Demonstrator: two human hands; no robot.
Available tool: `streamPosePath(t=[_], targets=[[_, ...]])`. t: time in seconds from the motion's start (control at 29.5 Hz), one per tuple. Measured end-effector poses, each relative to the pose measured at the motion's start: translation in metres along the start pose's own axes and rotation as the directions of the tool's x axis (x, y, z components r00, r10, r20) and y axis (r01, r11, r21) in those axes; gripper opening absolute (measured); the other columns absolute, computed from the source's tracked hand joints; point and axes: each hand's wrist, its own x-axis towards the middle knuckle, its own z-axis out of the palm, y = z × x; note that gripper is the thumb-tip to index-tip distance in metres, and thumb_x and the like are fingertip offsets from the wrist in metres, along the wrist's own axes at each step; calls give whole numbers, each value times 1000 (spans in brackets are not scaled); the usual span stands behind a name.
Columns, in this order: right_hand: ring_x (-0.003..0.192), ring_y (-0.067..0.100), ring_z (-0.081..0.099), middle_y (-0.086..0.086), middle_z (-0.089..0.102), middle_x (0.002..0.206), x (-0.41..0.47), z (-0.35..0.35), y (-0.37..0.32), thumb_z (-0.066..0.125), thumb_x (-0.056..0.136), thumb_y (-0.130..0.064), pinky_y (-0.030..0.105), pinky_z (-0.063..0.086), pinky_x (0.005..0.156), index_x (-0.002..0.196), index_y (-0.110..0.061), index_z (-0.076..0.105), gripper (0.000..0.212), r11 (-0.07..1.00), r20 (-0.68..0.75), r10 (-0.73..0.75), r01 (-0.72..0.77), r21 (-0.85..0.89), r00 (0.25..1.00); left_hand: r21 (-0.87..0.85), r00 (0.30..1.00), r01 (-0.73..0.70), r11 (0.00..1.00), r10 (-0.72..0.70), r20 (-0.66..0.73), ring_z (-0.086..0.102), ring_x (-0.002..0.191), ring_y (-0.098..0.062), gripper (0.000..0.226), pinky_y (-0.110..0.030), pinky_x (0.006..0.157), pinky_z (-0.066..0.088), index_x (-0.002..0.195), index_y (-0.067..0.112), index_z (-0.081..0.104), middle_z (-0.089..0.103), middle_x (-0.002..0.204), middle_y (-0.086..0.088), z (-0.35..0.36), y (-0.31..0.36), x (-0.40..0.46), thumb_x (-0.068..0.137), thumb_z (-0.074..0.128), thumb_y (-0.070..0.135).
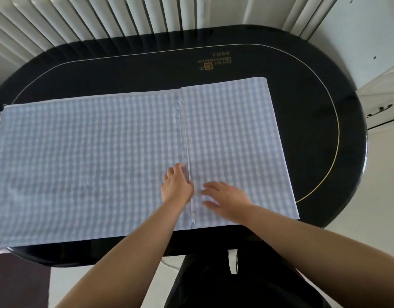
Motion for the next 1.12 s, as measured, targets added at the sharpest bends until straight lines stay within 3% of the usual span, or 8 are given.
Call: streamPosePath(t=[0.1,0.2,0.34,0.51,0.64,0.92,1.02,1.12], targets=[[131,24,37,0,41,144,37,-34,23,47,93,-20,44,40,100,131,-21,51,38,997,-144,10,-20,-71,990,2,999,36,999,-36,-4,44,113,-23,29,-34,94,33,113,21,43,45,115,2,-7,5,16,85,48,21],[140,26,24,3,31,152,74,-65,51,52,91,-23,45,27,110,138,-21,41,48,981,-299,138,-173,-92,944,-10,995,86,996,-86,-44,41,116,-23,32,-35,96,30,115,22,48,43,117,2,-11,15,33,89,46,41],[146,23,4,-1,11,159,99,-72,69,43,95,-43,46,10,117,148,-25,20,60,958,-206,206,-240,-159,957,8,982,154,988,-152,-108,38,121,-26,56,-40,100,29,120,18,51,40,128,-3,-15,34,56,85,50,62],[147,19,-5,-5,3,160,105,-58,67,34,97,-44,47,-1,117,149,-27,16,57,958,-169,211,-238,-158,963,-130,939,321,938,-333,-89,36,124,-32,62,-41,106,27,120,12,52,35,132,-9,-10,67,69,79,63,57],[147,20,2,-2,12,159,105,-57,64,36,98,-40,48,2,118,147,-23,24,53,970,-223,157,-193,-148,962,-100,946,295,950,-305,-106,38,120,-33,42,-41,106,28,111,11,61,37,133,-8,-6,61,74,87,60,46],[147,17,-1,-4,13,159,112,-51,65,36,99,-38,45,-5,118,147,-22,25,52,974,-184,104,-137,-178,977,-98,959,252,963,-262,-104,40,118,-32,40,-42,103,33,114,11,52,37,129,-8,-6,57,80,88,61,41],[147,16,-3,-6,8,160,111,-48,69,30,100,-41,43,-6,118,149,-25,20,52,969,-173,98,-133,-208,980,-144,965,106,984,-136,-223,36,123,-29,54,-39,103,32,126,17,42,34,135,-6,-19,59,98,83,68,34],[147,18,-5,-4,4,160,114,-45,71,19,99,-44,43,-9,117,150,-24,14,55,958,-156,94,-132,-254,983,-18,951,-50,999,42,-306,29,130,-27,64,-40,105,30,136,20,34,28,145,-4,-49,65,140,84,67,36]])
